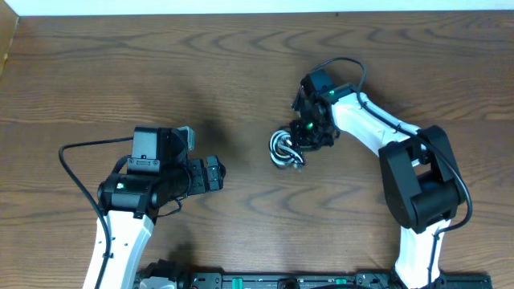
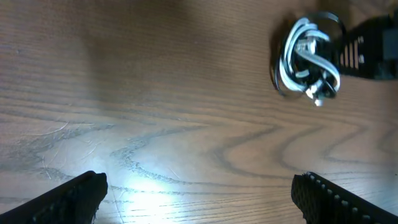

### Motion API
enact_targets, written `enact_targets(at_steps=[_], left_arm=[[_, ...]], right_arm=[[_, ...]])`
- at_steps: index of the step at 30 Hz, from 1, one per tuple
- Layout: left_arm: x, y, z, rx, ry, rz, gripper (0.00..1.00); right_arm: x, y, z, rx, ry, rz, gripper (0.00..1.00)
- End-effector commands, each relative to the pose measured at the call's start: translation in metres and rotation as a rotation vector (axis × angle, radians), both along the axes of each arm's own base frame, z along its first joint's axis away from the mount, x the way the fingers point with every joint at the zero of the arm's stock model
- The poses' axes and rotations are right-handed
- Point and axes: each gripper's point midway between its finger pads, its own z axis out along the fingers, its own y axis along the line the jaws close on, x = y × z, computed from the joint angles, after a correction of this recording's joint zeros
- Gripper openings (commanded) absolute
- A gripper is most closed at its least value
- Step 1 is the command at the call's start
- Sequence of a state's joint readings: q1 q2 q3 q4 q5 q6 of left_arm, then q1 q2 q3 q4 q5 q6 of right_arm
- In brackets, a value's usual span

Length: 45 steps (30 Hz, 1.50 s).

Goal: Untangle cables
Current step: 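Grasp the black and white cable bundle with both grippers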

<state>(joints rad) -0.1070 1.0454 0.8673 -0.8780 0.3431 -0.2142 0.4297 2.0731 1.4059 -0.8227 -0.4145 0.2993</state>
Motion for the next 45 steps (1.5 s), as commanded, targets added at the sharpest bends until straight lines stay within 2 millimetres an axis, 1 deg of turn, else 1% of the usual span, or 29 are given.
enact_targets(at_steps=[1,3,5,7,10,12,15,16,20,24,28,29,30,32,34,35,37,38,40,41,42,43,45], left_arm=[[0.002,-0.005,0.006,-0.024,-0.010,-0.001,0.98],[0.004,-0.011,0.009,-0.060,-0.017,-0.018,0.98],[0.007,-0.022,0.014,-0.119,-0.033,-0.050,0.98],[0.011,-0.033,0.018,-0.166,-0.052,-0.083,0.98],[0.016,-0.046,0.021,-0.208,-0.066,-0.129,0.97],[0.018,-0.059,0.022,-0.241,-0.073,-0.175,0.91],[0.022,-0.075,0.020,-0.262,-0.081,-0.229,0.72],[0.024,-0.079,0.019,-0.263,-0.083,-0.243,0.68],[0.031,-0.096,0.010,-0.267,-0.085,-0.294,0.68],[0.039,-0.108,0.000,-0.272,-0.081,-0.317,0.68],[0.047,-0.113,-0.006,-0.278,-0.079,-0.313,0.68],[0.048,-0.113,-0.007,-0.278,-0.081,-0.313,0.65],[0.050,-0.114,-0.008,-0.279,-0.083,-0.313,0.59],[0.052,-0.114,-0.008,-0.279,-0.087,-0.314,0.35],[0.052,-0.115,-0.008,-0.280,-0.091,-0.314,0.08],[0.052,-0.115,-0.008,-0.280,-0.091,-0.314,0.08],[0.052,-0.114,-0.008,-0.279,-0.089,-0.314,0.08],[0.052,-0.114,-0.008,-0.279,-0.086,-0.313,0.07],[0.050,-0.113,-0.010,-0.277,-0.075,-0.312,0.07],[0.048,-0.113,-0.011,-0.275,-0.067,-0.310,0.07],[0.046,-0.112,-0.012,-0.273,-0.055,-0.309,0.07],[0.044,-0.111,-0.014,-0.271,-0.043,-0.308,0.07],[0.040,-0.109,-0.017,-0.260,-0.024,-0.303,0.07]], right_arm=[[-0.012,0.005,0.023,0.050,-0.016,0.091,0.01],[-0.016,0.003,0.034,0.054,-0.030,0.109,0.01],[-0.016,0.005,0.048,0.076,-0.049,0.113,0.01],[-0.017,0.009,0.059,0.112,-0.066,0.116,0.01],[-0.019,0.021,0.074,0.199,-0.071,0.126,0.01],[-0.021,0.029,0.081,0.256,-0.060,0.133,0.01],[-0.025,0.038,0.088,0.326,-0.040,0.143,0.01],[-0.027,0.041,0.092,0.353,-0.031,0.146,0.01],[-0.036,0.054,0.107,0.474,-0.009,0.192,0.01],[-0.040,0.059,0.114,0.527,0.004,0.207,0.01],[-0.042,0.061,0.119,0.561,0.017,0.211,0.01],[-0.043,0.062,0.120,0.568,0.019,0.211,0.01],[-0.043,0.063,0.121,0.575,0.022,0.212,0.01],[-0.044,0.063,0.121,0.577,0.024,0.214,0.01],[-0.044,0.064,0.121,0.579,0.015,0.227,0.01],[-0.044,0.064,0.121,0.576,0.007,0.236,0.02],[-0.041,0.058,0.112,0.514,-0.012,0.232,0.06],[-0.038,0.051,0.102,0.445,-0.028,0.224,0.07],[-0.029,0.026,0.078,0.242,-0.057,0.184,0.11],[-0.023,0.006,0.065,0.096,-0.069,0.137,0.11],[-0.016,-0.019,0.053,-0.067,-0.083,0.077,0.11],[-0.012,-0.042,0.047,-0.205,-0.096,0.024,0.13],[-0.009,-0.080,0.043,-0.425,-0.119,-0.059,0.17]])
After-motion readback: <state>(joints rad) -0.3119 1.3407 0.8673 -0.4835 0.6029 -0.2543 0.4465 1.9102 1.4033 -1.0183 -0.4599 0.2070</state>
